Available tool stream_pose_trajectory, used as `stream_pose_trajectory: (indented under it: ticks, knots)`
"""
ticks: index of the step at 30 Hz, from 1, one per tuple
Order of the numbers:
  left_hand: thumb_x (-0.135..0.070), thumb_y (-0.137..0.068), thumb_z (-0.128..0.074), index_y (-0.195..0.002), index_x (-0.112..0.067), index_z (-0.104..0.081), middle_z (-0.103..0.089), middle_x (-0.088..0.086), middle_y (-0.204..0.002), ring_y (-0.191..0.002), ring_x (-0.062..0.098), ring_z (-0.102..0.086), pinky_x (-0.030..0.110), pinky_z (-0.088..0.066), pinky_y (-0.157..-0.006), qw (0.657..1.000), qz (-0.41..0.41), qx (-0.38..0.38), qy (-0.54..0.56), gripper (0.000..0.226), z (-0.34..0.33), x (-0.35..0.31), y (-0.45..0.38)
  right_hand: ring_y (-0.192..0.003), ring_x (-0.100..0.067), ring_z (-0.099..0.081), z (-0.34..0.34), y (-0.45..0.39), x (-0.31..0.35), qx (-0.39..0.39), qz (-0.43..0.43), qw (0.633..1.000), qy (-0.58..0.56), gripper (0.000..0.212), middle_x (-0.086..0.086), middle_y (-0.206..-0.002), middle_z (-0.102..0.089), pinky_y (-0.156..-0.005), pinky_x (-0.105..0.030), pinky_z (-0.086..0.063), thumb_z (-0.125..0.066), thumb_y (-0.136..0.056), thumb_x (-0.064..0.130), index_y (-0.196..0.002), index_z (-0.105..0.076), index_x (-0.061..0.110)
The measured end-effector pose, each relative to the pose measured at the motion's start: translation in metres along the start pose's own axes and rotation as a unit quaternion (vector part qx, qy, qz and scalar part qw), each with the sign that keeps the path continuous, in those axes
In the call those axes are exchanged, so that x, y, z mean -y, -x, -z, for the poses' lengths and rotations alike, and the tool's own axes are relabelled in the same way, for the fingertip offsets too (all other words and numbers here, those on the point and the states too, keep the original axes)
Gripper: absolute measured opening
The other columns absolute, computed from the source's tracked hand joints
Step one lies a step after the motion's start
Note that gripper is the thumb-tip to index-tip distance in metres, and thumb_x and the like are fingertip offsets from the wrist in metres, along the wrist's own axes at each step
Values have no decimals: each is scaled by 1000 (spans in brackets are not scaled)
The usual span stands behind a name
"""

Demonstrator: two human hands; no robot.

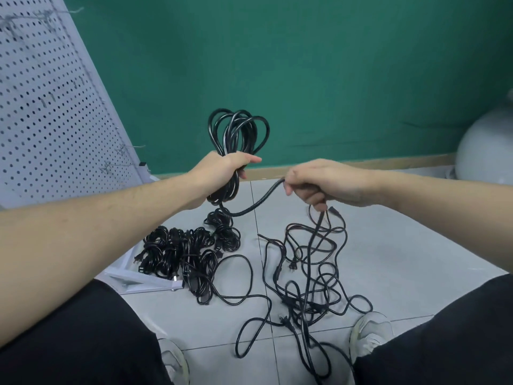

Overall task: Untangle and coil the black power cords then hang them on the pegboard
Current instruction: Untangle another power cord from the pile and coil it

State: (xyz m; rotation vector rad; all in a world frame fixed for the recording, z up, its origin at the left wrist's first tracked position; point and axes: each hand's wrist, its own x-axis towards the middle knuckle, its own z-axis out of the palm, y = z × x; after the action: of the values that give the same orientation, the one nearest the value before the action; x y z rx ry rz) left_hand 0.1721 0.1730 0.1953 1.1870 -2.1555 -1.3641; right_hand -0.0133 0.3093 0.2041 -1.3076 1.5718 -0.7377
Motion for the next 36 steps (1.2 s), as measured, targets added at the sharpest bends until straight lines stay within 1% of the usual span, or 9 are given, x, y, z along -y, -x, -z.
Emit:
stream_pose_trajectory:
  ticks: [4, 8, 11, 15, 19, 22, 26, 30, 36]
  knots:
    - [-72, -92, -49, -93, -46, -80, -72, -2, -96, -72, 13, -52, 31, -39, -75, 999, 2, 32, -15, 41, -8, -2, 3, -51, -17, -43, -4, 0, 7, -99, 84, 991, 25, 26, -2, -62, -45, -47, -27, -42, -49, -106, 29, -97, -68, 15]
    - [-92, -75, -41, -91, -44, -81, -74, -6, -103, -95, 11, -63, 32, -45, -90, 996, -5, 84, -39, 64, -24, -6, 12, -47, -17, -44, -4, -4, 10, -184, 101, 977, 50, 25, -2, -56, -46, -45, -26, -43, -64, -98, 33, -79, -65, 16]
    - [-91, -65, -62, -91, -40, -81, -76, -5, -103, -100, 17, -66, 37, -48, -99, 989, -45, 130, -57, 60, -32, -8, 14, -49, -16, -32, 0, -6, 10, -232, 81, 967, 63, 35, 8, -49, -41, -46, -26, -30, -74, -88, 42, -70, -59, 17]
    - [-44, -66, -61, -58, -19, -70, -66, -2, -74, -60, 16, -52, 30, -42, -63, 990, -31, 130, -46, 27, -34, -10, 13, -52, -12, -34, 4, -5, 11, -225, 100, 968, 43, 30, 10, -53, -46, -47, -23, -28, -76, -88, 39, -71, -60, 20]
    - [-42, -62, -53, -43, -20, -62, -64, 13, -81, -65, 24, -50, 35, -41, -71, 994, 6, 105, -34, 30, -33, -8, 12, -56, -4, -45, 9, -6, 13, -206, 127, 970, 31, 8, 14, -70, -62, -55, -16, -40, -71, -94, 26, -87, -73, 23]
    - [-38, -67, -51, -44, -18, -61, -63, 16, -81, -68, 25, -49, 34, -42, -69, 993, 1, 115, -31, 32, -32, -8, 12, -64, -7, -55, 13, -6, 9, -244, 142, 959, 29, 3, 2, -85, -71, -62, -25, -52, -76, -90, 25, -87, -75, 24]
    - [-19, -87, -48, -50, -10, -50, -69, 25, -97, -65, 26, -49, 24, -40, -50, 987, -24, 160, 7, 38, -34, -5, 15, -82, -19, -60, 14, -9, 2, -346, 178, 918, 80, 25, -2, -99, -64, -78, -20, -50, -85, -80, 33, -86, -63, 22]
    - [-24, -73, -51, -55, -7, -45, -70, 13, -94, -62, 23, -47, 30, -42, -52, 972, -25, 222, 70, 25, -33, -7, 18, -90, -16, -68, 12, -9, 3, -305, 157, 939, -19, 45, 2, -111, -71, -84, -30, -56, -81, -83, 39, -108, -45, 31]
    - [-26, -75, -52, -65, -6, -63, -69, 7, -88, -59, 18, -48, 30, -42, -55, 946, 0, 306, 105, 25, -30, -5, 27, -77, -18, -72, 1, -8, 14, -186, 87, 952, -229, 45, -2, -88, -77, -73, -35, -60, -76, -88, 20, -128, -57, 21]
